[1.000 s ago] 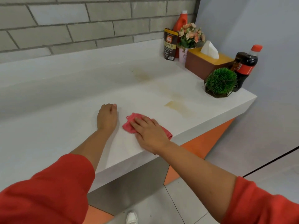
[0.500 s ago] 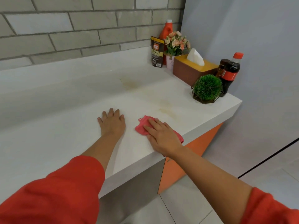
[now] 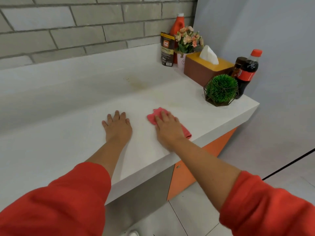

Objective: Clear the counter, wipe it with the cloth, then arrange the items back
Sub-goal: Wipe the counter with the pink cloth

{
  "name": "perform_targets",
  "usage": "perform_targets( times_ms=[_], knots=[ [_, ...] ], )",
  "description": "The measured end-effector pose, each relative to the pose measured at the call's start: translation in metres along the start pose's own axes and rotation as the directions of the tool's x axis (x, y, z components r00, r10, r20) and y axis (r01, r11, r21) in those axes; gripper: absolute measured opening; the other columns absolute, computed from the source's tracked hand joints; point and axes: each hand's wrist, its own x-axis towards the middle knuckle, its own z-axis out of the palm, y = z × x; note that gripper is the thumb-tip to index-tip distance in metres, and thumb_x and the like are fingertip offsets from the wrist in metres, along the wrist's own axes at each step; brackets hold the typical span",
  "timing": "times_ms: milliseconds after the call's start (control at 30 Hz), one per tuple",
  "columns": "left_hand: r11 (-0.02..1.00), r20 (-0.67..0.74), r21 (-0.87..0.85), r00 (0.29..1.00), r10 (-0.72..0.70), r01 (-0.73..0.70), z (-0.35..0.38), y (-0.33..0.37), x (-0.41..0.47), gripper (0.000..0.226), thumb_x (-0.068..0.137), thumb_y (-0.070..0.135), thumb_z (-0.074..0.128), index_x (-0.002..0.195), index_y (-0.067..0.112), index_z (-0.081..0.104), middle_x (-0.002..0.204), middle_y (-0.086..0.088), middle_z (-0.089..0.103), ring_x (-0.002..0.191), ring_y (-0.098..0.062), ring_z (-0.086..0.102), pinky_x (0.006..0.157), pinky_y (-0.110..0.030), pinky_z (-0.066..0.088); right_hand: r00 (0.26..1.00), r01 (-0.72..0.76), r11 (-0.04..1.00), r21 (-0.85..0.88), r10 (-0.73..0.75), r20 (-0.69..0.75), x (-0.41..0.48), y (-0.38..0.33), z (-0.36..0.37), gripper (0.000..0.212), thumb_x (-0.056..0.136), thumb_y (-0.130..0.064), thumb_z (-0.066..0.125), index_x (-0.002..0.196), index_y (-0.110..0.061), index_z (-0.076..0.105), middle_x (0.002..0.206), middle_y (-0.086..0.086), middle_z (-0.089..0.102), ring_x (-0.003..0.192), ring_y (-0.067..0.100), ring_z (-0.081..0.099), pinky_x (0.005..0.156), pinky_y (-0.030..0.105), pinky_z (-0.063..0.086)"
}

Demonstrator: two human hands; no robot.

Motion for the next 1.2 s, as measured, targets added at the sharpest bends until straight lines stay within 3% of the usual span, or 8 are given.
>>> perform_targets(
  times_ms=[133, 433, 633, 733, 833, 933, 1033, 1200],
  knots=[
    [1.000, 0.005, -0.018, 1.000, 0.003, -0.003, 0.000, -0.002, 0.000, 0.048, 0.102, 0.028, 0.015, 0.149, 0.018, 0.017, 0.158, -0.005, 0.009, 0.145, -0.033, 0.004, 0.117, -0.051, 0.005, 0.987, 0.162, 0.984, 0.068, -0.163, 0.004, -0.035, 0.008, 0.001, 0.049, 0.101, -0.032, 0.026, 0.149, -0.021, 0.022, 0.159, 0.005, 0.008, 0.147, 0.022, 0.007, 0.118, 0.038, 0.008],
    [1.000, 0.013, -0.006, 1.000, 0.008, -0.008, -0.001, -0.001, -0.002, 0.048, 0.102, 0.029, 0.014, 0.149, 0.017, 0.015, 0.158, -0.004, 0.008, 0.145, -0.033, 0.003, 0.117, -0.051, 0.004, 0.953, -0.297, 0.954, 0.032, 0.298, -0.045, 0.022, 0.072, -0.006, 0.051, 0.100, -0.027, 0.023, 0.149, -0.014, 0.019, 0.157, 0.011, 0.010, 0.145, 0.031, 0.007, 0.119, 0.047, 0.009],
    [1.000, 0.007, 0.002, 1.000, 0.009, -0.009, -0.001, 0.000, -0.001, 0.048, 0.102, 0.028, 0.016, 0.148, 0.016, 0.017, 0.158, -0.004, 0.009, 0.145, -0.034, 0.004, 0.116, -0.052, 0.006, 0.991, 0.098, 0.978, 0.185, -0.079, -0.104, 0.018, 0.038, -0.002, 0.045, 0.100, -0.029, 0.037, 0.143, -0.016, 0.039, 0.154, 0.006, 0.027, 0.144, 0.022, 0.021, 0.117, 0.041, 0.020],
    [1.000, 0.007, -0.010, 1.000, 0.005, -0.004, -0.001, -0.001, 0.000, 0.048, 0.102, 0.028, 0.017, 0.148, 0.016, 0.018, 0.158, -0.004, 0.010, 0.145, -0.034, 0.004, 0.116, -0.052, 0.006, 0.951, 0.307, 0.879, 0.365, -0.264, -0.164, -0.009, 0.029, -0.004, 0.035, 0.093, -0.010, 0.053, 0.127, -0.011, 0.059, 0.140, 0.007, 0.050, 0.131, 0.025, 0.044, 0.113, 0.031, 0.029],
    [1.000, -0.004, -0.024, 1.000, 0.009, -0.009, 0.000, -0.001, 0.000, 0.048, 0.102, 0.028, 0.018, 0.148, 0.016, 0.019, 0.158, -0.004, 0.011, 0.144, -0.034, 0.004, 0.116, -0.053, 0.005, 0.923, 0.349, 0.752, 0.559, -0.377, -0.069, -0.034, 0.033, -0.021, 0.032, 0.090, -0.001, 0.054, 0.118, -0.010, 0.065, 0.121, 0.004, 0.062, 0.109, 0.013, 0.055, 0.098, 0.013, 0.036],
    [1.000, 0.002, -0.029, 1.000, 0.008, -0.008, 0.000, -0.001, 0.001, 0.048, 0.102, 0.028, 0.017, 0.148, 0.016, 0.018, 0.158, -0.005, 0.010, 0.145, -0.034, 0.004, 0.116, -0.053, 0.004, 0.977, 0.202, 0.725, 0.658, -0.192, -0.088, -0.024, 0.057, -0.050, 0.032, 0.092, -0.004, 0.052, 0.119, -0.016, 0.064, 0.112, -0.003, 0.061, 0.091, -0.001, 0.054, 0.086, 0.009, 0.039],
    [1.000, -0.001, -0.021, 1.000, 0.010, -0.010, 0.000, -0.002, 0.000, 0.048, 0.102, 0.028, 0.016, 0.148, 0.016, 0.017, 0.158, -0.005, 0.010, 0.145, -0.035, 0.004, 0.116, -0.053, 0.005, 0.991, 0.057, 0.815, 0.576, 0.023, -0.131, -0.005, 0.092, -0.052, 0.033, 0.093, -0.006, 0.050, 0.120, -0.018, 0.064, 0.121, 0.001, 0.061, 0.107, 0.014, 0.056, 0.093, 0.017, 0.036],
    [0.999, -0.001, -0.034, 1.000, 0.008, -0.008, -0.001, -0.001, -0.001, 0.047, 0.102, 0.028, 0.017, 0.148, 0.015, 0.019, 0.158, -0.005, 0.011, 0.144, -0.035, 0.004, 0.116, -0.053, 0.005, 0.989, 0.055, 0.926, 0.372, 0.002, -0.151, -0.007, 0.079, -0.010, 0.035, 0.094, -0.005, 0.048, 0.126, -0.012, 0.059, 0.137, 0.007, 0.052, 0.125, 0.026, 0.045, 0.104, 0.023, 0.027]
  ],
)
